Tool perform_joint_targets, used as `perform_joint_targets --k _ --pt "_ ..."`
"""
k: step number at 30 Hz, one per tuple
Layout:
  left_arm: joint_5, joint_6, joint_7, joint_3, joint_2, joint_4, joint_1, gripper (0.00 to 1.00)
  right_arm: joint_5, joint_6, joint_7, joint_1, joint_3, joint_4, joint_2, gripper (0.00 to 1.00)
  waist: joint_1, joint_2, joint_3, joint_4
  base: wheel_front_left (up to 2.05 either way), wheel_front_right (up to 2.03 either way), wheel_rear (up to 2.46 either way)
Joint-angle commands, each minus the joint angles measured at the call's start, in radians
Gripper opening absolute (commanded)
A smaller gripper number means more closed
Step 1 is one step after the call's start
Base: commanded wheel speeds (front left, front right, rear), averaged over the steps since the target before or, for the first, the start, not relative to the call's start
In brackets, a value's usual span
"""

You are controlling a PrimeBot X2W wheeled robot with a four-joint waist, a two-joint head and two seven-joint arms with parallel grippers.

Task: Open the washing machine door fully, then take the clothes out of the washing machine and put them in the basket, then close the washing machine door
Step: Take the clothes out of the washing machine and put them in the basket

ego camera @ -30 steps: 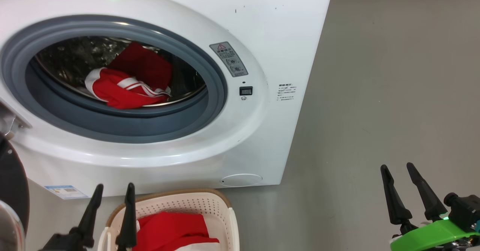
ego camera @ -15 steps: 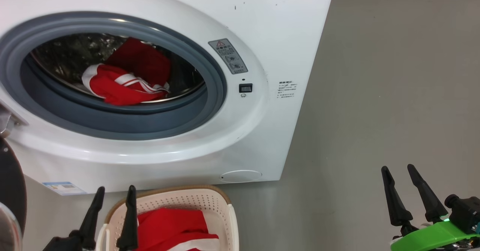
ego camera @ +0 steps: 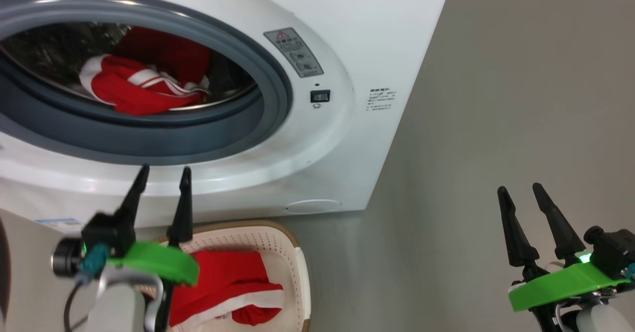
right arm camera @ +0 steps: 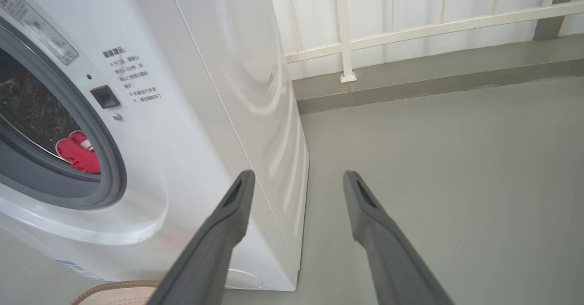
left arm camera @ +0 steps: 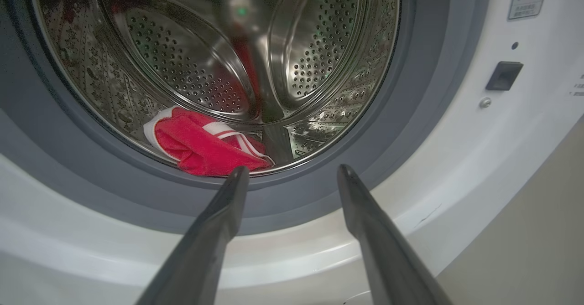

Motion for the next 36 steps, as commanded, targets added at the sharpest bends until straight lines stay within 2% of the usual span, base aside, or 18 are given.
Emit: perform_joint_targets --k 1,9,17,28,36 --pt "0.016 0.011 -0.005 0.025 0.028 0.025 -0.077 1.00 0.002 0.007 -0.006 -0.029 0.027 -0.024 -0.010 1.00 0.0000 0.0000 0.046 -0.022 0.00 0.00 0.00" --pt "0.074 0.029 -0.003 -0.009 0.090 0.328 -0.373 1.00 0.007 0.007 -0.006 -0.073 0.031 -0.024 -0.008 1.00 0.0000 0.0000 0.125 -0.063 0.00 0.00 0.00" --pt "0.154 0.044 0.016 -0.076 0.170 0.596 -0.588 1.00 0.010 0.007 -0.006 -0.092 0.033 -0.023 -0.006 1.00 0.0000 0.0000 0.160 -0.096 0.00 0.00 0.00" --pt "0.223 0.055 0.042 -0.155 0.232 0.795 -0.762 1.00 0.014 0.007 -0.006 -0.107 0.045 -0.026 -0.004 1.00 0.0000 0.0000 0.193 -0.117 0.00 0.00 0.00" --pt "0.247 0.052 0.086 -0.198 0.265 0.850 -0.817 1.00 0.015 0.007 -0.006 -0.119 0.051 -0.031 -0.006 1.00 0.0000 0.0000 0.222 -0.129 0.00 0.00 0.00"
